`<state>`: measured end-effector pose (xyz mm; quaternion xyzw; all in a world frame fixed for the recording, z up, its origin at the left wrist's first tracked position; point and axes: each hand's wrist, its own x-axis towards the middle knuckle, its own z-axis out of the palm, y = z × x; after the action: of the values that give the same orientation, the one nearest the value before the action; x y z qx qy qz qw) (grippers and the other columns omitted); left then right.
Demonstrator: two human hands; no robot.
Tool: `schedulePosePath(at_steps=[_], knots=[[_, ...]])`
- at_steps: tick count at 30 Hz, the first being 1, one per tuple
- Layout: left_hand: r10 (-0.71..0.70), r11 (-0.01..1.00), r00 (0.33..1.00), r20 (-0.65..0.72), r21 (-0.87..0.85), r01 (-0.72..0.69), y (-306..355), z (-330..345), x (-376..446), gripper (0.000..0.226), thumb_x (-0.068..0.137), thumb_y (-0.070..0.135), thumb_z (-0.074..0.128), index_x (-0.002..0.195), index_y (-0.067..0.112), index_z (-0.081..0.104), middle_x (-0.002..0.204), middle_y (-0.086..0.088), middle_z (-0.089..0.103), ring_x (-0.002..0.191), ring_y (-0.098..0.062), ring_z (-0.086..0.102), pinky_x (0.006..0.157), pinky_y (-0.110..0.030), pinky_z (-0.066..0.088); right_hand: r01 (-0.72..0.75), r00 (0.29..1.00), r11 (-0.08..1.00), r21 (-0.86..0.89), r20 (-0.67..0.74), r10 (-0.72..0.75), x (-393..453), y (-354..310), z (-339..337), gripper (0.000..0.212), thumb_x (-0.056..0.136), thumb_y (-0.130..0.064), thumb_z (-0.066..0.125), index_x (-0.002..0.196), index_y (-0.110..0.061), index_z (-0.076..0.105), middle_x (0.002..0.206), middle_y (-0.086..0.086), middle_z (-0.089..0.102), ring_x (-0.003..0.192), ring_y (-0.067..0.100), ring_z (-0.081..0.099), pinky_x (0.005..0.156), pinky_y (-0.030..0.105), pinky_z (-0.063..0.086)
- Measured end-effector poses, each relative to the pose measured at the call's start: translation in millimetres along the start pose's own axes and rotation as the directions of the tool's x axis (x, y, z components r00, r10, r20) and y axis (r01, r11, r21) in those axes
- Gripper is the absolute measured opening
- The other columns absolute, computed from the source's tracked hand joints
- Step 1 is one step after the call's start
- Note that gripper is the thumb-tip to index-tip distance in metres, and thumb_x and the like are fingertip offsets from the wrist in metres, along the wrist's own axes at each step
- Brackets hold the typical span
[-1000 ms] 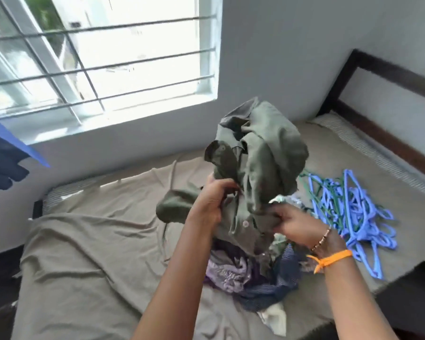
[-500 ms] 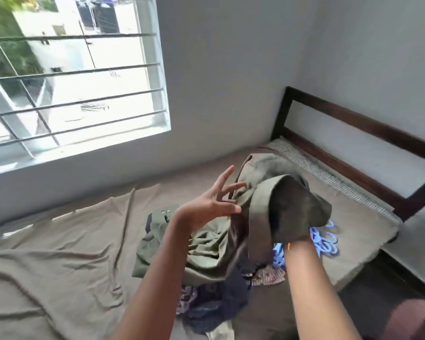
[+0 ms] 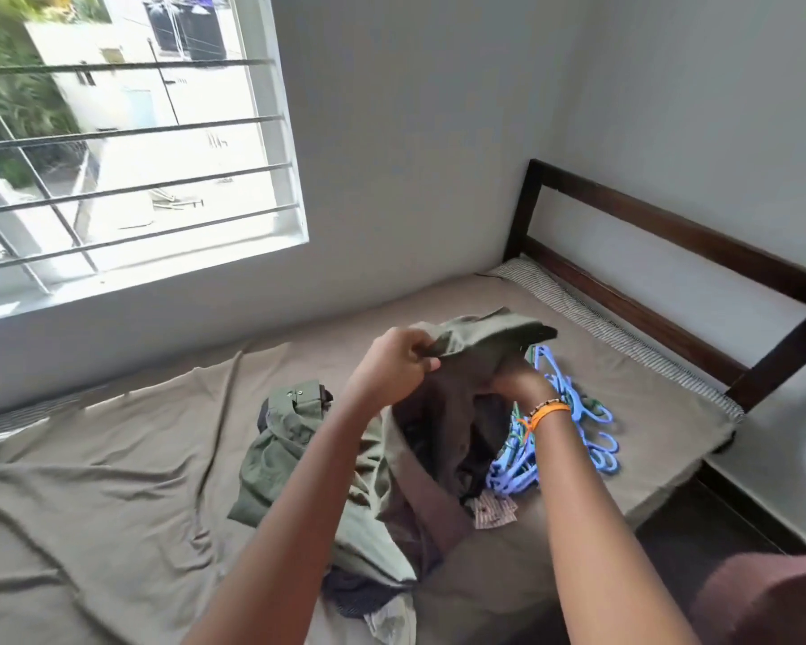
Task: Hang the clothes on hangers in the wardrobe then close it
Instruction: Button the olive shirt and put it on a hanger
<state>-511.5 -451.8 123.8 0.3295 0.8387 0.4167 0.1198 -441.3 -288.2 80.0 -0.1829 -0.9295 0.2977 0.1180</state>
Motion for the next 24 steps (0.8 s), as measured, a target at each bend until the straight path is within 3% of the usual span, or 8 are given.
schedulePosePath(at_steps=[3,4,6,9,12,17,21,24], knots=[[0.046,0.987,0.999,-0.018,0.154,-0.043,-4,-13,10,0.014,0.094,0.009,0.051,0.106,0.002,0.054,0.104,-0.013,0.059,0.098,-0.026,0.051,0.073,-0.026,0.030,-0.247,0.964,0.924,0.290,-0.019,0.264,1,-3,-15,0.021,0.082,-0.001,0.057,0.078,-0.018,0.069,0.082,0.006,0.069,0.072,0.019,0.063,0.072,0.034,0.051],[0.054,0.982,0.998,-0.014,0.181,-0.051,-4,-14,11,0.015,0.096,0.009,0.046,0.110,0.004,0.050,0.109,-0.014,0.057,0.102,-0.029,0.051,0.077,-0.028,0.032,-0.142,0.960,0.970,0.195,-0.210,0.183,-2,-6,-16,0.020,0.078,-0.002,0.059,0.082,-0.021,0.067,0.087,0.001,0.069,0.078,0.019,0.061,0.076,0.033,0.049],[0.063,0.979,0.998,0.002,0.195,-0.062,1,-14,10,0.016,0.098,0.009,0.041,0.114,0.010,0.044,0.108,-0.017,0.058,0.099,-0.035,0.053,0.076,-0.033,0.037,0.095,0.960,0.989,0.110,-0.274,-0.062,-1,-23,-17,0.046,0.073,-0.003,0.062,0.113,-0.023,0.059,0.110,-0.006,0.060,0.095,0.015,0.052,0.085,0.027,0.042],[0.181,0.977,0.982,0.046,0.103,-0.185,11,-21,8,0.021,0.096,0.012,0.049,0.116,0.010,0.043,0.105,-0.014,0.061,0.094,-0.030,0.056,0.075,-0.032,0.040,0.209,0.978,0.975,0.080,0.009,-0.210,3,-49,-25,0.063,0.068,-0.016,0.061,0.125,-0.039,0.049,0.116,-0.004,0.057,0.111,0.016,0.047,0.093,0.030,0.040],[0.263,0.946,0.950,0.169,0.150,-0.289,12,-44,9,0.043,0.082,0.009,0.067,0.119,0.010,0.045,0.104,0.001,0.057,0.091,-0.016,0.050,0.071,-0.020,0.032,0.061,0.987,0.998,-0.013,0.149,-0.058,6,-52,-31,0.009,0.074,-0.020,0.063,0.076,-0.028,0.064,0.072,-0.001,0.059,0.095,0.024,0.053,0.072,0.032,0.042],[0.270,0.927,0.960,-0.074,0.289,-0.239,-27,-66,12,0.059,0.068,-0.007,0.056,0.122,0.017,0.048,0.106,0.004,0.043,0.085,-0.018,0.048,0.077,-0.027,0.043,0.029,0.939,0.995,-0.098,-0.339,-0.061,3,-73,-57,0.040,0.064,0.002,0.048,0.086,-0.026,0.064,0.070,-0.005,0.061,0.073,0.021,0.056,0.061,0.031,0.042],[0.116,0.970,0.991,-0.062,0.220,-0.100,-47,-55,2,0.029,0.071,0.016,0.069,0.097,0.012,0.056,0.099,-0.003,0.057,0.094,-0.027,0.056,0.079,-0.033,0.045,0.142,0.942,0.989,0.032,-0.311,-0.125,-3,-95,-83,0.050,0.056,0.004,0.037,0.082,-0.031,0.062,0.078,0.000,0.067,0.077,0.025,0.061,0.073,0.038,0.051],[0.001,0.977,0.998,0.055,0.214,-0.012,-59,-39,-5,0.039,0.067,0.038,0.067,0.098,0.016,0.062,0.100,-0.002,0.066,0.100,-0.026,0.059,0.082,-0.033,0.048,0.194,0.913,0.980,0.046,-0.375,-0.163,-11,-116,-95,0.055,0.058,0.010,0.036,0.083,-0.027,0.069,0.084,-0.003,0.070,0.083,0.019,0.062,0.075,0.029,0.047]])
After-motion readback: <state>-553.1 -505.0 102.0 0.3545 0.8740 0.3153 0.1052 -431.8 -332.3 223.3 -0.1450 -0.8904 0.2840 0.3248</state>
